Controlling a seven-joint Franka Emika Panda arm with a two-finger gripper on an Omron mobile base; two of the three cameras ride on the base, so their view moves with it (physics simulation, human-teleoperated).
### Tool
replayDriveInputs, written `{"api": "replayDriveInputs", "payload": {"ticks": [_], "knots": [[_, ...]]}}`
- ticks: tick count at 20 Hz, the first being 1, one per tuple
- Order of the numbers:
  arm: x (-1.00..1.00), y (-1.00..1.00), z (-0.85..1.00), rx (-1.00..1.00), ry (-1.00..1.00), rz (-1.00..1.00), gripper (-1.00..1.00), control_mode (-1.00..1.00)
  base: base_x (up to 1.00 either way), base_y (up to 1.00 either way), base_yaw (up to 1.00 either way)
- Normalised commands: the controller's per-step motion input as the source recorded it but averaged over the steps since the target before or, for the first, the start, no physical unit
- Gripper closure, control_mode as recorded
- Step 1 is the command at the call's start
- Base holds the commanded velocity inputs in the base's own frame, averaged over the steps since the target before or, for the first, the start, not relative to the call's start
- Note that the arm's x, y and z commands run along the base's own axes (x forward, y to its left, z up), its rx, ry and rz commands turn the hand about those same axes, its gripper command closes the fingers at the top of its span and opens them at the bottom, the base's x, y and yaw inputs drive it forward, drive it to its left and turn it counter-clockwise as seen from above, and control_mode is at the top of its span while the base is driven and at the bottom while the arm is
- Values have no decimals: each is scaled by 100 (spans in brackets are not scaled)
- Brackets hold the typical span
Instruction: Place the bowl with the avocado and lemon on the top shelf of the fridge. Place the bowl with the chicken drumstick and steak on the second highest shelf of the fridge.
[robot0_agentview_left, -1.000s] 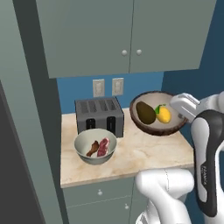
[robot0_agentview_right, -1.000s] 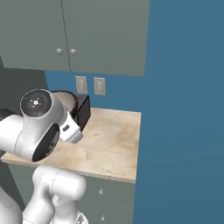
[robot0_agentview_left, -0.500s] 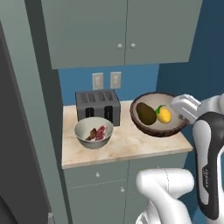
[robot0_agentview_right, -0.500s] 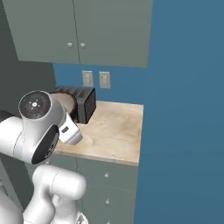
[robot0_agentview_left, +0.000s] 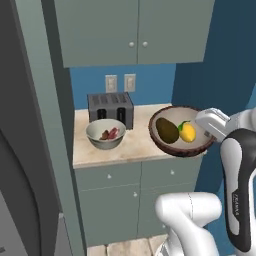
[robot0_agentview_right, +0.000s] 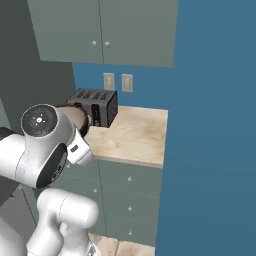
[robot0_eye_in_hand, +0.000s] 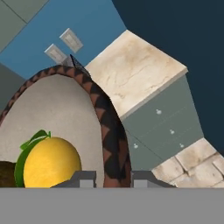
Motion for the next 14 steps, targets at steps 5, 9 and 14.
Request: {"api": "replayDriveInputs", "payload": {"ticks": [5,9,14], "knots": [[0,0,0,0,0,0,100,100,-56,0,3],[0,0,0,0,0,0,100,100,-45,0,16],[0,0,0,0,0,0,100,100,-57,-4,46]]}}
